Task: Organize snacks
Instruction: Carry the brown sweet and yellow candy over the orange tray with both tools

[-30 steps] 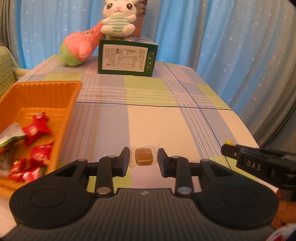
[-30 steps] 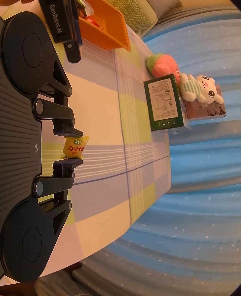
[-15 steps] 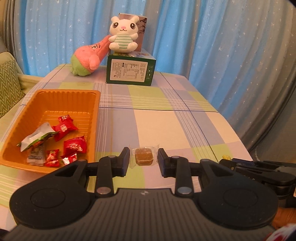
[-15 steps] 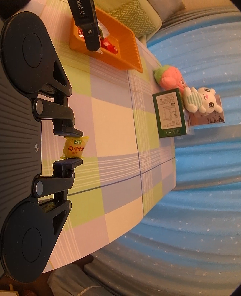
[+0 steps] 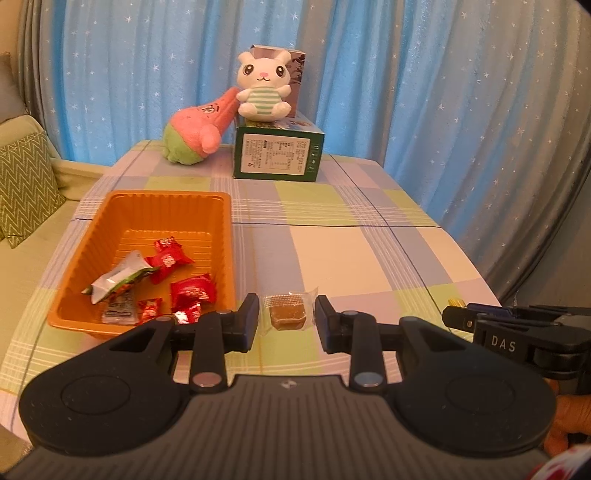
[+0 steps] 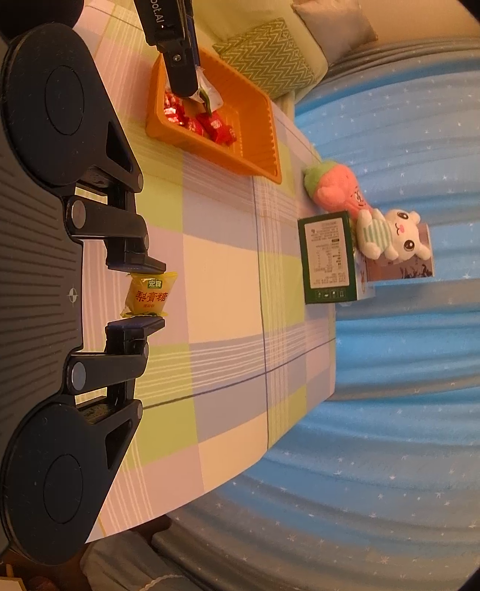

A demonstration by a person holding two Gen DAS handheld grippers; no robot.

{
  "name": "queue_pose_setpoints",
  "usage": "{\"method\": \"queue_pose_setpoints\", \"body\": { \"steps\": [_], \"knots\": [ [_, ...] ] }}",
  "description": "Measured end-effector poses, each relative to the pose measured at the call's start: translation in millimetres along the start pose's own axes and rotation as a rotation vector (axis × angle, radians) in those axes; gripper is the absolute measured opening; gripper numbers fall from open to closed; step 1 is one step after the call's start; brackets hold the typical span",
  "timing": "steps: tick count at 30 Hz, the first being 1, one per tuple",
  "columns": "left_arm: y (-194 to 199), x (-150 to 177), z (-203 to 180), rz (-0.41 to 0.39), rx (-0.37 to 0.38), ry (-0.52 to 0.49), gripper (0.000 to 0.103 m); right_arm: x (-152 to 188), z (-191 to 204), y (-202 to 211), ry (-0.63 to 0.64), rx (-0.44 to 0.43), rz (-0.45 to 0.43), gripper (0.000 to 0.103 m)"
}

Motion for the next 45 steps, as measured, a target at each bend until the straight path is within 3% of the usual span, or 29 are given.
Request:
{"method": "queue_pose_setpoints", "body": {
  "steps": [24, 45],
  "knots": [
    [24.9, 4.8, 60.8, -0.009, -0.080, 0.087, 0.029, -4.7, 68.8, -12.0, 0.120, -0.083, 0.014, 0.024],
    [13.5, -10.2, 119.4, 0.040, -0.122, 0.123, 0.029, -29.3, 133.2, -42.7, 0.220, -0.169, 0.029, 0.024]
  ]
}}
Point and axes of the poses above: each gripper's, at about its wrist camera, not at the fingertips, and y roughly against the way its jaws point, z to its left, x to its underside, the point moved 1 cm from there along -y, roughly the way its jaws point, and after that the axes turned 14 degrees about z, right-handed, at the moved point
